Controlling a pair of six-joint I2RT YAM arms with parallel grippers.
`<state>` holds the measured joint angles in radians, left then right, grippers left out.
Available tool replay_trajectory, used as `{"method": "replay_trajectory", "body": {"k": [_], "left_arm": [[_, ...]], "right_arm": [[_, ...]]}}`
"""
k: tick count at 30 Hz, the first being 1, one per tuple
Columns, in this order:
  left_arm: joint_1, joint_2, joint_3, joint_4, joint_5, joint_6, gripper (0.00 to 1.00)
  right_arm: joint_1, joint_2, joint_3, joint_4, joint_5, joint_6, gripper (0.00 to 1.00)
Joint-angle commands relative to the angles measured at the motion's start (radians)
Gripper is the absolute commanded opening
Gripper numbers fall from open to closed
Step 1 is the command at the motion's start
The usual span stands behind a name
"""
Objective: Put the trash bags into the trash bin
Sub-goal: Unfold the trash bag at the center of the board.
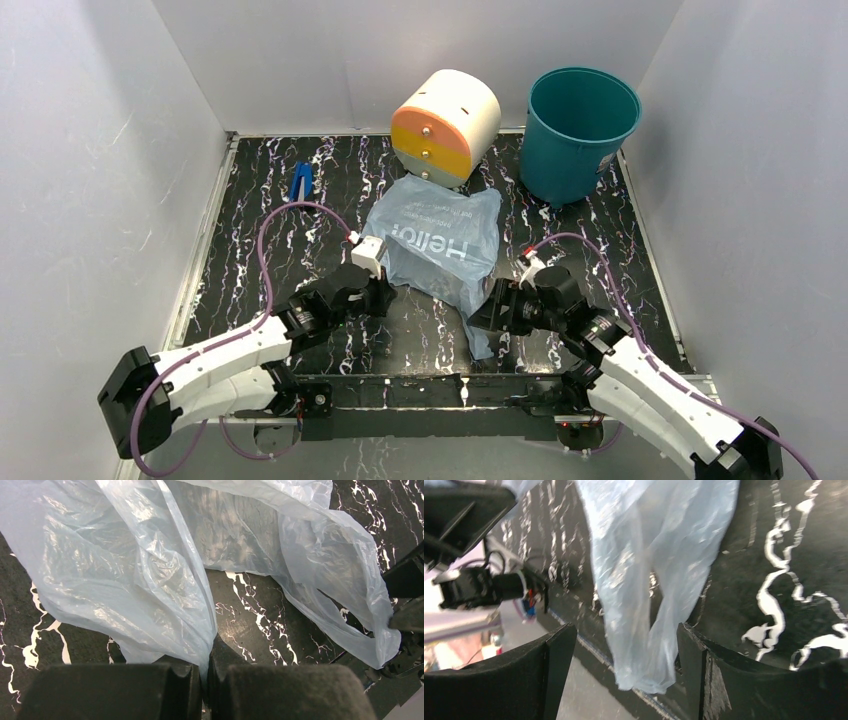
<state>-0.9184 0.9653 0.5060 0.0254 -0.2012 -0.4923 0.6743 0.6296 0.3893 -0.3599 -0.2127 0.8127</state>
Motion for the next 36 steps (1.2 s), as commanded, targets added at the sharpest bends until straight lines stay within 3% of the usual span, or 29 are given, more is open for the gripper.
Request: {"method": "replay_trajectory", "body": {"k": [1,5,12,16,27,30,33,36], "left_arm": [[-0.002,0.003,0.035,-0.009,-0.036,0.002,0.0],[-0.001,0.009,0.025,0.008,-0.026,-0.008,0.0],[-0.002,0.02,0.013,0.027,-0.009,-0.029,0.0],[-0.002,0.021,-0.002,0.047,0.004,-0.041,0.0],[-0.002,0.042,-0.039,0.138,0.053,-0.095,0.0],[-0.002,0.053,-0.032,0.141,0.059,-0.096,0.0],[-0.002,0.064,-0.029,0.149,0.067,-0.102,0.0],[-0.002,0.07,-0.025,0.142,0.072,-0.104,0.0]], "right_arm": [[0.001,-0.03,-0.011,0.064,-0.207,-0.023,0.83],[0.002,-0.003,-0.079,0.223,-0.371,-0.008,0.82],[0.004,0.126,-0.135,0.413,-0.476,-0.007,0.79],[0.008,0.133,-0.178,0.585,-0.526,0.048,0.65],[0.02,0.115,-0.243,0.679,-0.551,0.098,0.57],[0.057,0.142,-0.237,0.711,-0.508,0.079,0.73],[0.171,0.176,-0.217,0.713,-0.366,-0.013,0.71],[0.34,0.163,-0.196,0.718,-0.118,-0.134,0.71]]}}
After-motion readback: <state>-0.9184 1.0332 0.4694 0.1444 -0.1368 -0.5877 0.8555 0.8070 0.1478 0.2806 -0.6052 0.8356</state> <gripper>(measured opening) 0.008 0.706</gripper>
